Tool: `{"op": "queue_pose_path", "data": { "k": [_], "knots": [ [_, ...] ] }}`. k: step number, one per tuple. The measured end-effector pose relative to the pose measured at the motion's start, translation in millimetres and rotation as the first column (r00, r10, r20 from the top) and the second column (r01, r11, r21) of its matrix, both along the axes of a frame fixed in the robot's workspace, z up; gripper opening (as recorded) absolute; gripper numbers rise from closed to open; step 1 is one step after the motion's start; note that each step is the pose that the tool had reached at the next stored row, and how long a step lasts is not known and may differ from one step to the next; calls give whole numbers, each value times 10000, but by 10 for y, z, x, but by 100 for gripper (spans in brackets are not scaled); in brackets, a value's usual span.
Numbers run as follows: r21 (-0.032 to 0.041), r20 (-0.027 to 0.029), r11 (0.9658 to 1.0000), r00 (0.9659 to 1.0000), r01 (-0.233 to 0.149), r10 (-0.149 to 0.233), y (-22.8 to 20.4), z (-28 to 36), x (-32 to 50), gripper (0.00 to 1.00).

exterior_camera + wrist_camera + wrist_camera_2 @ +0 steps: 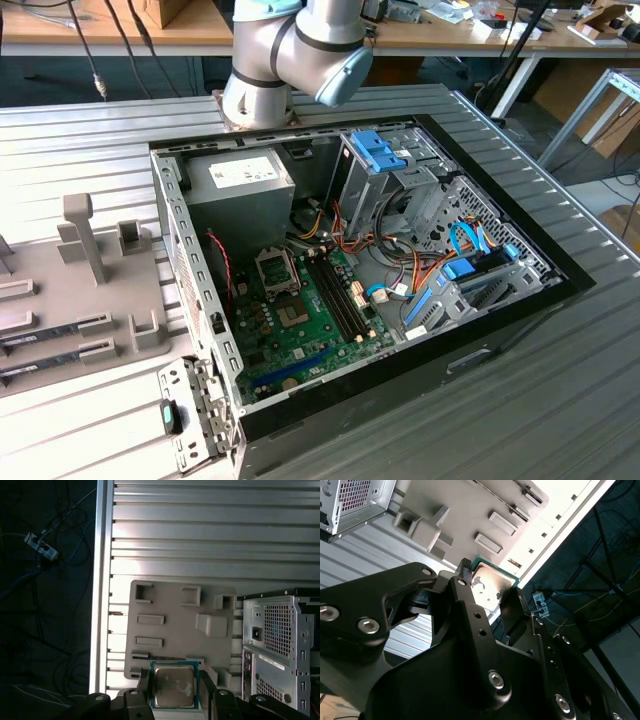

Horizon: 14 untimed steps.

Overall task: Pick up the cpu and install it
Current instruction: 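Pick up the cpu and move it towards the insertion slot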

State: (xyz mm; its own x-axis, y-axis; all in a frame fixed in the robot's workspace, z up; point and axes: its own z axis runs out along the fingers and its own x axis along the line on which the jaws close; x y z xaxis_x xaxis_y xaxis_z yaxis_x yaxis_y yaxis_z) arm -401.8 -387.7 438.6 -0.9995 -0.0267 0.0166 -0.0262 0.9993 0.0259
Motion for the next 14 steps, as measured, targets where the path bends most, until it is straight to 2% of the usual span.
{"op": "queue_pose_path", "data": {
  "k": [14],
  "knots": [
    [0, 0, 10000, 10000, 0, 0, -36, -3, 154, 47]
  ]
}}
